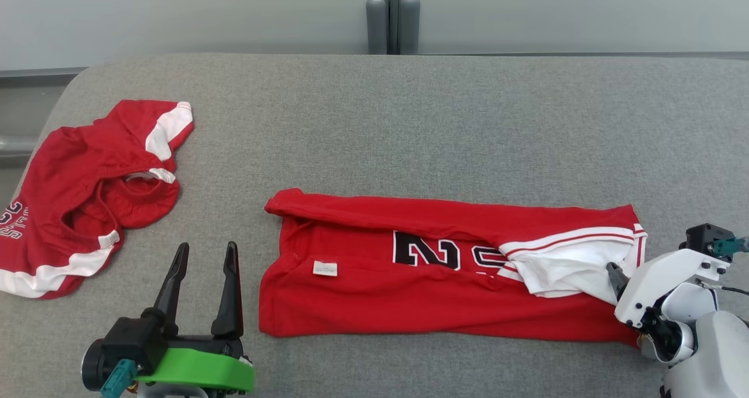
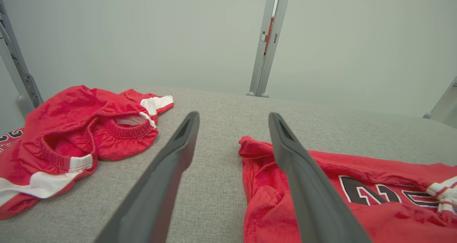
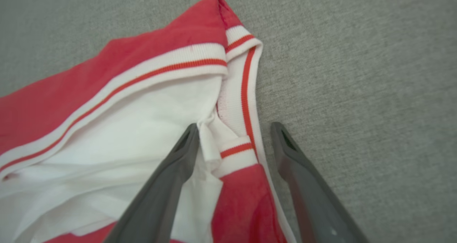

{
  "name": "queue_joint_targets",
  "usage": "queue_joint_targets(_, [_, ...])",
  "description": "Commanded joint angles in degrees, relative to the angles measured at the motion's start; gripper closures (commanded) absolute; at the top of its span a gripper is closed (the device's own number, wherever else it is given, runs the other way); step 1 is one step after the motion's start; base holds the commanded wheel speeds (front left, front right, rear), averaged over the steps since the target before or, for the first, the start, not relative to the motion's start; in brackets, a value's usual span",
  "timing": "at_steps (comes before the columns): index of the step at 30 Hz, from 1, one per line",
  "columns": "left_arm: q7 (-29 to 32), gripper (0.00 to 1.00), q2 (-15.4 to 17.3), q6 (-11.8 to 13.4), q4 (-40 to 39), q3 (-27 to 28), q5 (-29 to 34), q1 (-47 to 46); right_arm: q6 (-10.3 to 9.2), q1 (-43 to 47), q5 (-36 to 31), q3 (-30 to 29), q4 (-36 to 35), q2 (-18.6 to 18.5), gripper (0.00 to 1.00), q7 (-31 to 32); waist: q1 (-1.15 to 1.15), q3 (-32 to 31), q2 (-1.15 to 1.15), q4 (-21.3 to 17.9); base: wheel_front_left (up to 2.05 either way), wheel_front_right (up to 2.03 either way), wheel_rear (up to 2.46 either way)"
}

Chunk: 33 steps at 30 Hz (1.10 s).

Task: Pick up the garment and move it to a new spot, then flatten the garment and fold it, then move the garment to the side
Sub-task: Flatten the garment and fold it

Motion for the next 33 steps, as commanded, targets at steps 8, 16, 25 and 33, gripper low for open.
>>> queue_joint_targets(8, [-0.2, 0.0, 0.0, -0.1, 0.2, -0.2, 0.2, 0.5, -0.06, -0.9, -2.0, -0.4, 2.5, 0.4, 1.0, 0.0, 0.0, 0.2, 0.0, 0.5, 0.0, 0.0, 0.0])
queue_joint_targets(16, [-0.2, 0.0, 0.1, -0.1, -0.5, 0.4, 0.6, 0.4, -0.07, 0.0, -5.2, -8.0, -3.8, -1.2, 1.0, -0.9, 0.0, 0.6, 0.0, -0.6, 0.0, 0.0, 0.0])
queue_joint_targets(25, [-0.2, 0.0, 0.1, -0.1, -0.5, 0.1, 0.7, -0.5, -0.05, 3.2, -9.6, -18.8, -13.8, -3.5, 1.0, 1.7, 0.0, 1.4, 0.0, -2.0, 0.0, 0.0, 0.0])
queue_joint_targets(33, [-0.2, 0.0, 0.2, -0.1, -0.1, 0.4, 0.3, -0.8, -0.04, 4.0, -10.1, -13.4, -22.1, -1.9, 1.0, 4.1, 0.0, 1.2, 0.0, -3.0, 0.0, 0.0, 0.0])
